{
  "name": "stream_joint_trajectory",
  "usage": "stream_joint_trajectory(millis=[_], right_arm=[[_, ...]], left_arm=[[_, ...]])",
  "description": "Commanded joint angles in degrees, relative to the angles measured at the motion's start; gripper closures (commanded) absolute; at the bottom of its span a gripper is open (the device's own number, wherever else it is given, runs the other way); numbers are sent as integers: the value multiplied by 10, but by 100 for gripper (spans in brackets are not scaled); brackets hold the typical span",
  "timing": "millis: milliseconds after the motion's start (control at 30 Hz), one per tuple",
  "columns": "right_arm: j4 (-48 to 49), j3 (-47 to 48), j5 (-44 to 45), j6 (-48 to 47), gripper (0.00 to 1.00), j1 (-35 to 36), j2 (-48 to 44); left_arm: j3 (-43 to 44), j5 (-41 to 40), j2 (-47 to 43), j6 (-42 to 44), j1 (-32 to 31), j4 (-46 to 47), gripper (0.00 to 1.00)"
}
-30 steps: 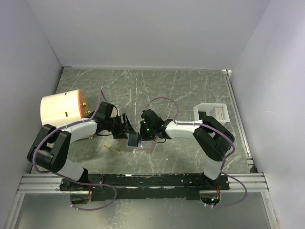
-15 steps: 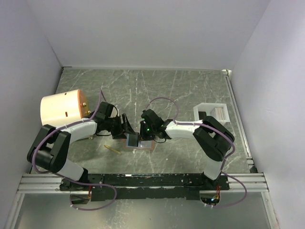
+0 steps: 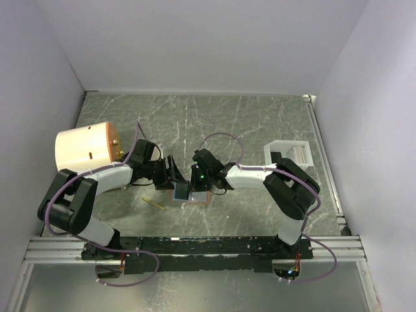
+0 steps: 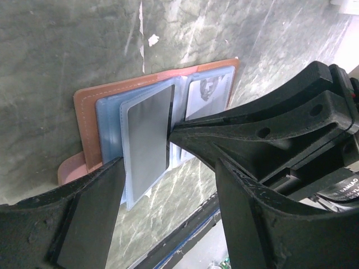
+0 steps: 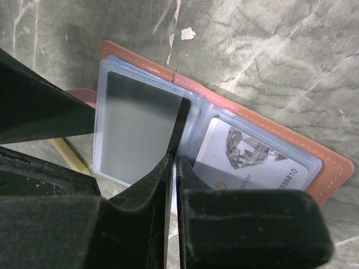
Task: Put the credit cards into the card holder
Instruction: Turn over the card slot in the card holder.
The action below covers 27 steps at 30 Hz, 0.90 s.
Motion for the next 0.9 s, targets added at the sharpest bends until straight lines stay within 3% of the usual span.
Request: stream_joint_trajectory(millis=[0,267,467,867], right_arm=[[-19,-17,21,-9,93,4,26],[6,-28,27,-12,92,4,-9],[1,-40,49,-23,84,4,-52],[-54,-83,215,-81,69,-15,-169]], left_arm=[[-8,41,-3,-11,-2,37,25],[-11,71,-5,-27,-4,60,25],[-5,80,-10,-37,-12,63,25],[27,68,4,-61,-64,82,26]])
